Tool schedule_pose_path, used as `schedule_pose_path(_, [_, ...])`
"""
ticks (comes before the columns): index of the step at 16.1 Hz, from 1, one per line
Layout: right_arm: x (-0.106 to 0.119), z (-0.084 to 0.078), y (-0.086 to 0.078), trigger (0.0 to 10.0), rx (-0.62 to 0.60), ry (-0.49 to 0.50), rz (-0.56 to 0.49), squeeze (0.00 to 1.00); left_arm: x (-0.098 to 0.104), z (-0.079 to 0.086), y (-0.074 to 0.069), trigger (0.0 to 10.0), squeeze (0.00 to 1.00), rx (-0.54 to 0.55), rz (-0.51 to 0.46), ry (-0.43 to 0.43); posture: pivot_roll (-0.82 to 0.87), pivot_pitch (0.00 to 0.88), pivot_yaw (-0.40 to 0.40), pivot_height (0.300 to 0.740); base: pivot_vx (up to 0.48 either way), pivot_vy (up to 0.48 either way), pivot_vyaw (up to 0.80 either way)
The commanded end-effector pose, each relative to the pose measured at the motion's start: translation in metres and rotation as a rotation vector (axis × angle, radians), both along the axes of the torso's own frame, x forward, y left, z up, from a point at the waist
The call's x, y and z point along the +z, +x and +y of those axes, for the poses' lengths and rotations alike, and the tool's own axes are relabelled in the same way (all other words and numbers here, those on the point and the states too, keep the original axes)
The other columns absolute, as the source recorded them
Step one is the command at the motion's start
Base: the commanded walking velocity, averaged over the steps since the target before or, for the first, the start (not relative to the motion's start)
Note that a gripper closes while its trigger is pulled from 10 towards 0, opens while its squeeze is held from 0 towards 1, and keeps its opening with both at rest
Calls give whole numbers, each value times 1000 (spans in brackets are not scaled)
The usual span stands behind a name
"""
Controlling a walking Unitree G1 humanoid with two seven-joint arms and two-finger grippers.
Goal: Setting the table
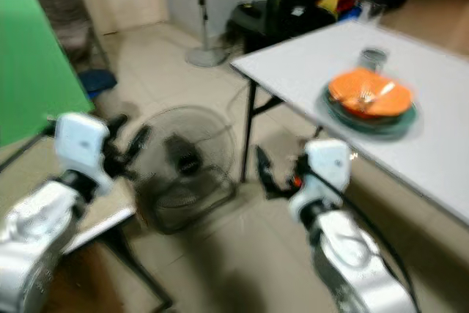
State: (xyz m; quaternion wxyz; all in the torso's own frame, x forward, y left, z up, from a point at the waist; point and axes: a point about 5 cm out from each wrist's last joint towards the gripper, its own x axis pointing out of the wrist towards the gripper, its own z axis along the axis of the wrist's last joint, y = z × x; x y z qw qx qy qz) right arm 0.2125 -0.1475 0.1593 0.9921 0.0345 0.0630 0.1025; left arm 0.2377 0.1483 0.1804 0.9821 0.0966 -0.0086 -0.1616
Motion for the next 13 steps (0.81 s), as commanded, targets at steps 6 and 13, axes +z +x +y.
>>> schedule_pose_path(6, [1,5,2,10000,42,10,-3,1000,2,4,-1,10000,0,20,-6,8,114,0,30,740,0,350,0])
schedule_pose_path(13, [2,9,1,10000,119,33,-10,1000,9,-3,-2,10000,0,7,-50,-6,122,0,24,740,0,144,800])
